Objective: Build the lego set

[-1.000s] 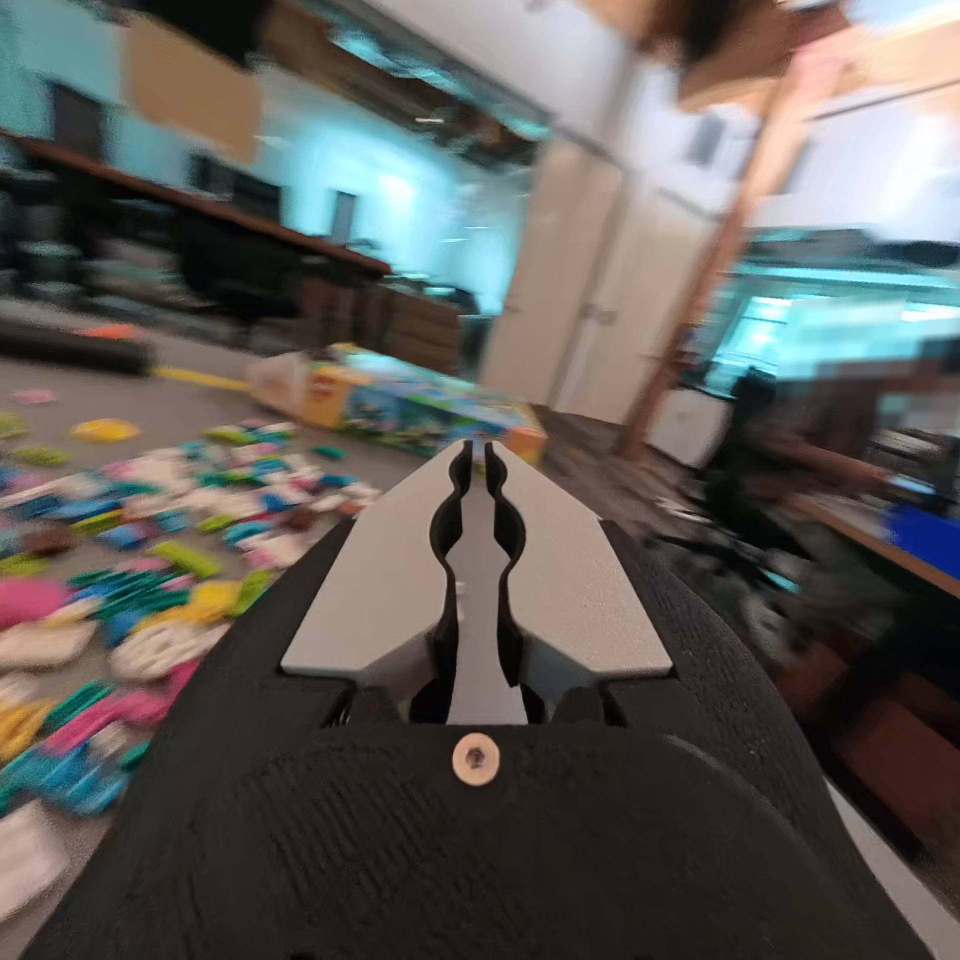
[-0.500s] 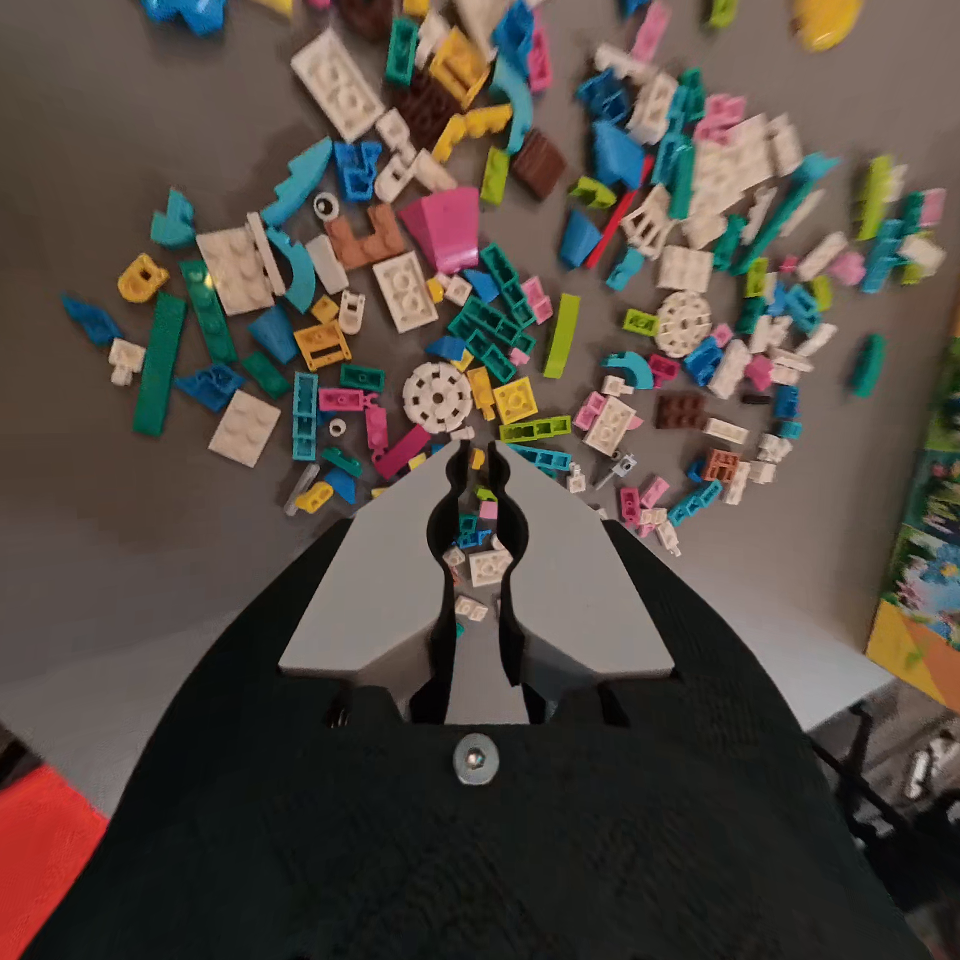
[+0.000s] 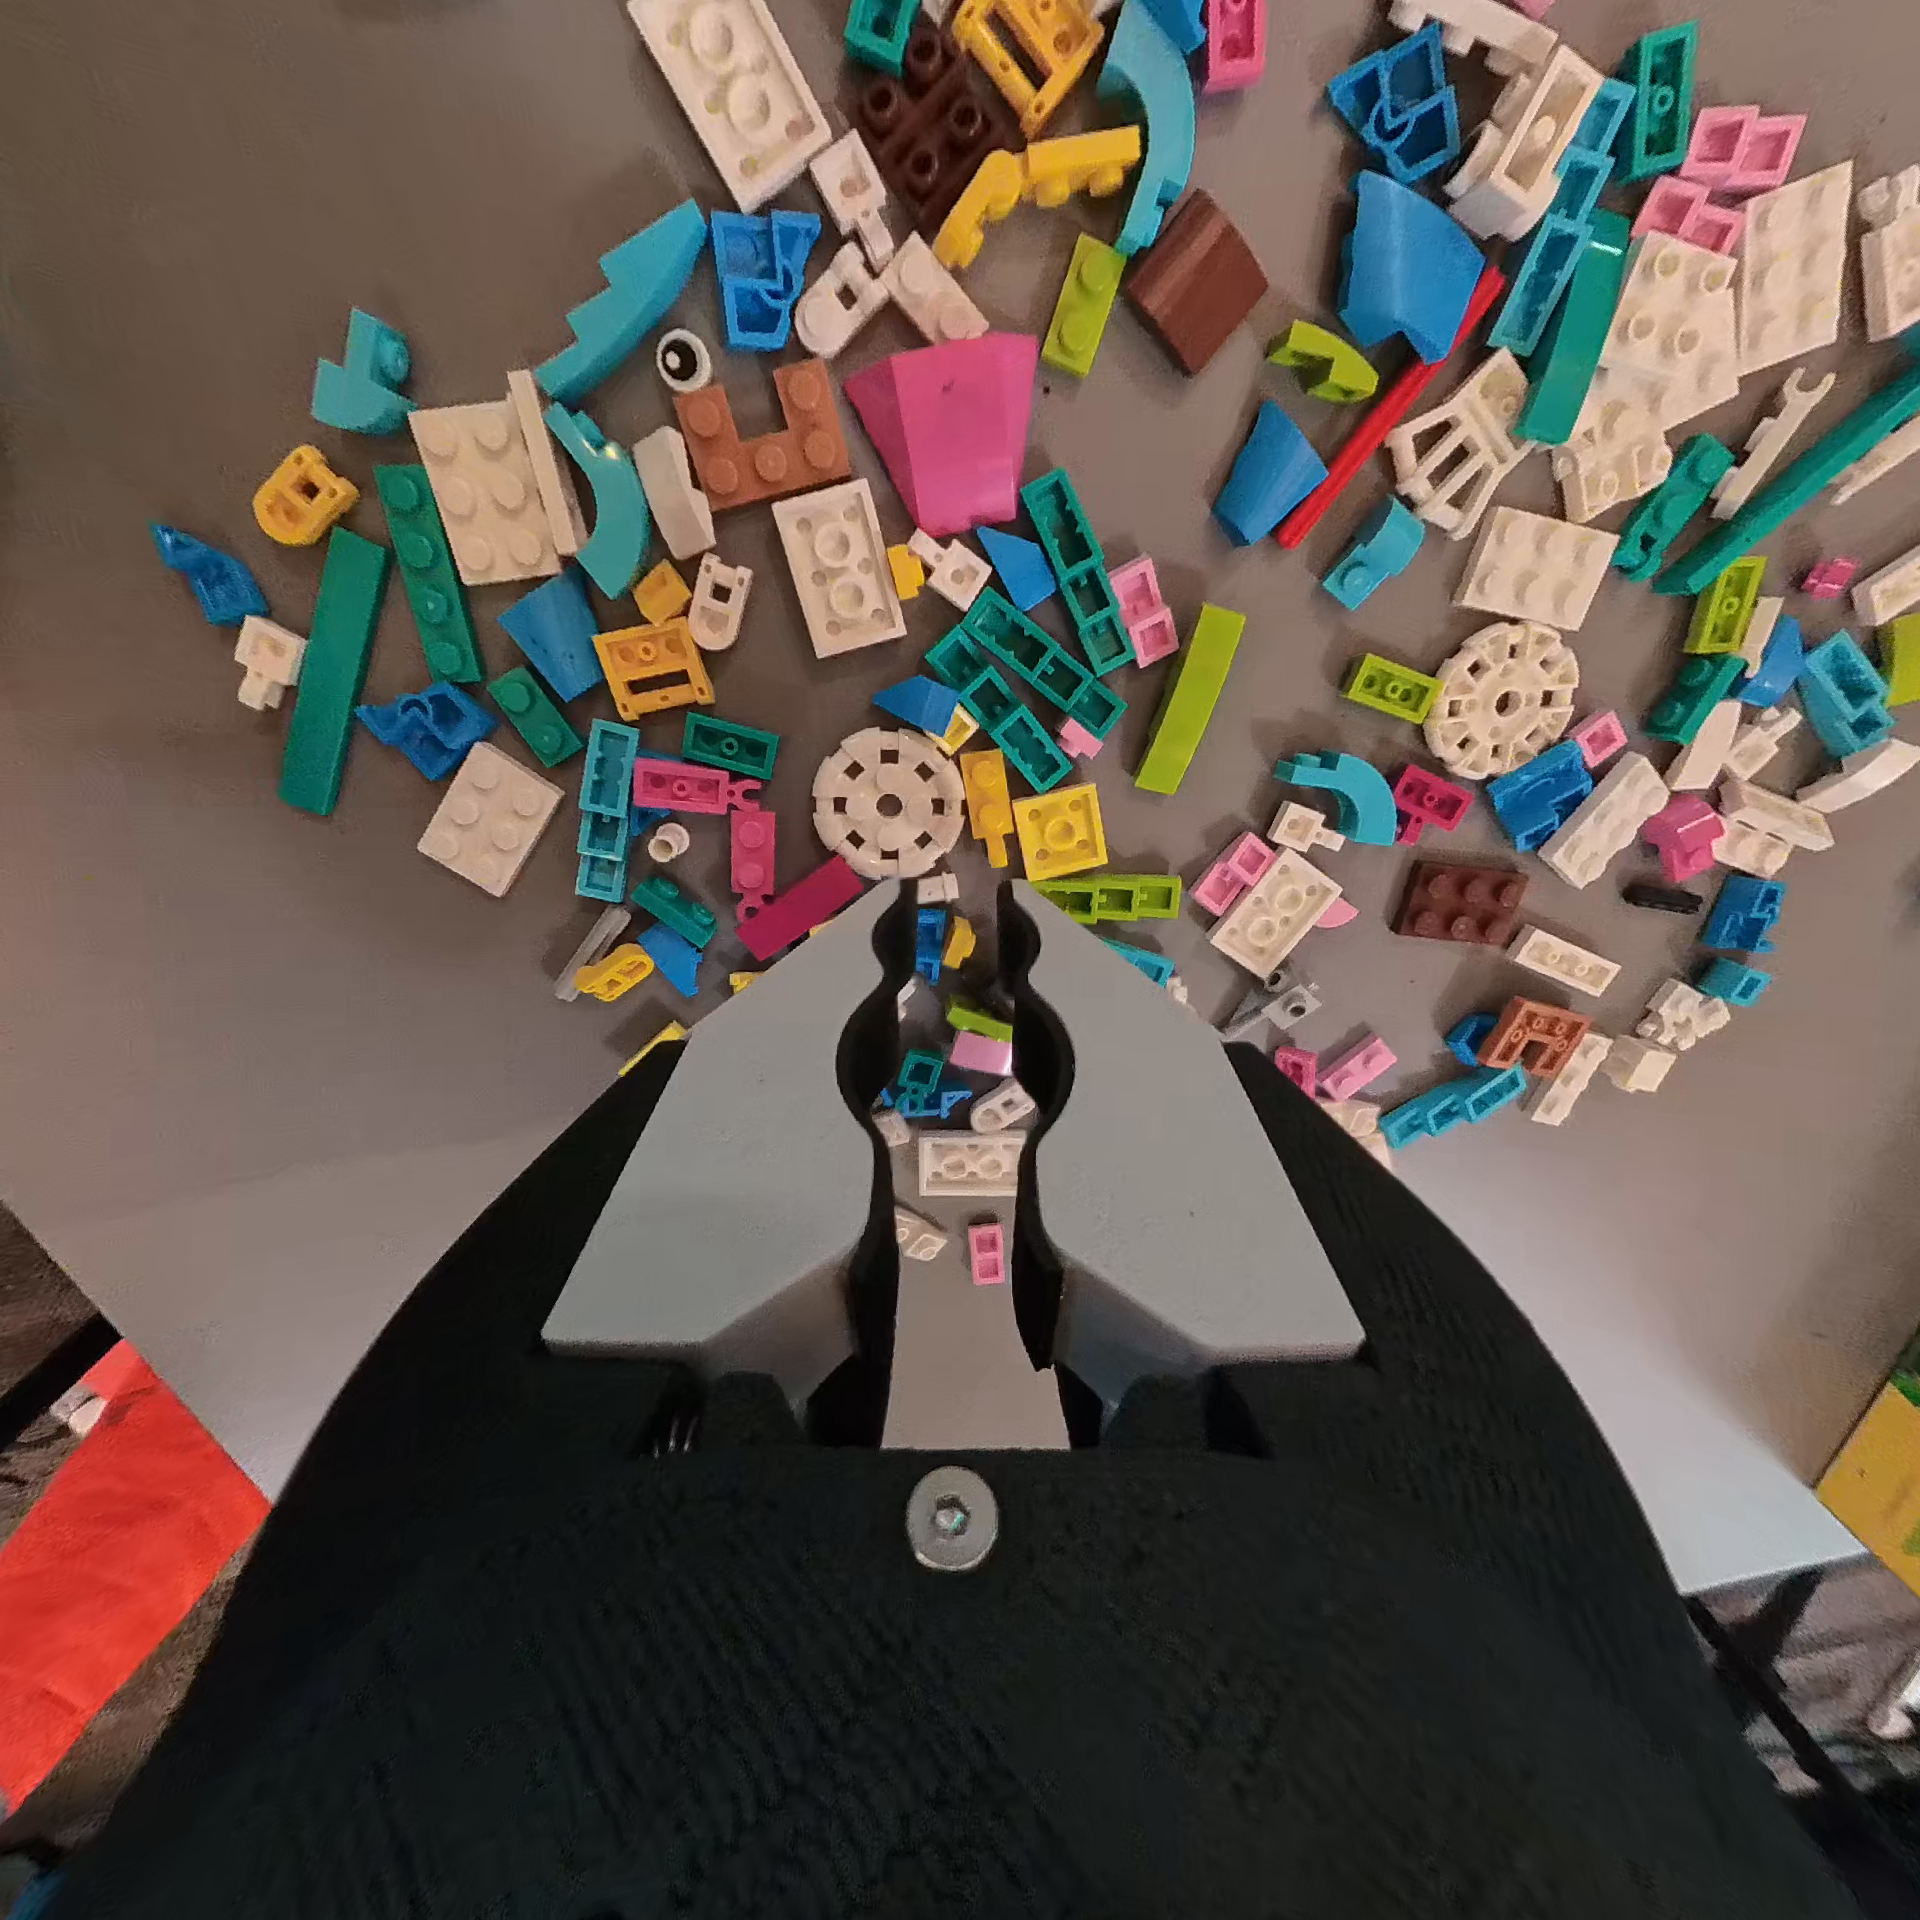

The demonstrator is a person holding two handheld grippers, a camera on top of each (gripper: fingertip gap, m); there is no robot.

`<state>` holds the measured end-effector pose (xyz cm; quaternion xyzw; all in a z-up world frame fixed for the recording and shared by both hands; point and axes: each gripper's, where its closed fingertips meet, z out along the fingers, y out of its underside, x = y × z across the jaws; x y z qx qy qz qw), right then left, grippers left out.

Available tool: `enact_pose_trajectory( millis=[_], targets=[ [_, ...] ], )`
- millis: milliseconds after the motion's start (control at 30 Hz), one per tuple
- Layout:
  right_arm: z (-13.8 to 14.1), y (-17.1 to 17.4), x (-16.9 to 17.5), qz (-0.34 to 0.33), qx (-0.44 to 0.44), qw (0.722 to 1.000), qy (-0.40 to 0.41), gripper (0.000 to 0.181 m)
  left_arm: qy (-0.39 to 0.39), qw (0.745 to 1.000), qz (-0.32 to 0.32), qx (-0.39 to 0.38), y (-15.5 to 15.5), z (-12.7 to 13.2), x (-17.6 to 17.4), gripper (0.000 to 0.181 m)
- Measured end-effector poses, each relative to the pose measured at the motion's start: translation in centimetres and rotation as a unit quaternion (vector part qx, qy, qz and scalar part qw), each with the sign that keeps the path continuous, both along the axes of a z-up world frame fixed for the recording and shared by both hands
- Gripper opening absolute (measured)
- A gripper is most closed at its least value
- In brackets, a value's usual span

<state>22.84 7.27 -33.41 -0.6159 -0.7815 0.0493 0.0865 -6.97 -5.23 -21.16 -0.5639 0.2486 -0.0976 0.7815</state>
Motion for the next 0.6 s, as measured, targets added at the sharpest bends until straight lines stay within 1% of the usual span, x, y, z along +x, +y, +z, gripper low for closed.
enact_pose_trajectory(
  millis=[267, 400, 467, 600],
  targets=[
    [-0.35, -0.51, 0.07, -0.005, -0.035, 0.999, -0.011, 0.011, 0.002, 1.000, -0.003, -0.001, -0.02, -0.05, 0.09, 0.005],
    [-0.43, -0.46, 0.36, -0.003, -0.028, 0.999, -0.019, 0.011, 0.002, 1.000, -0.004, -0.001, -0.06, -0.05, 0.12, 0.005],
    [-0.57, -0.49, 0.48, -0.001, -0.026, 0.999, -0.023, 0.005, 0.003, 1.000, -0.004, -0.001, -0.05, -0.07, 0.15, 0.005],
    [-0.41, -0.60, 0.62, -0.004, -0.023, 0.999, -0.023, 0.005, 0.004, 1.000, -0.005, -0.001, -0.06, -0.08, 0.18, 0.005]
  ],
)
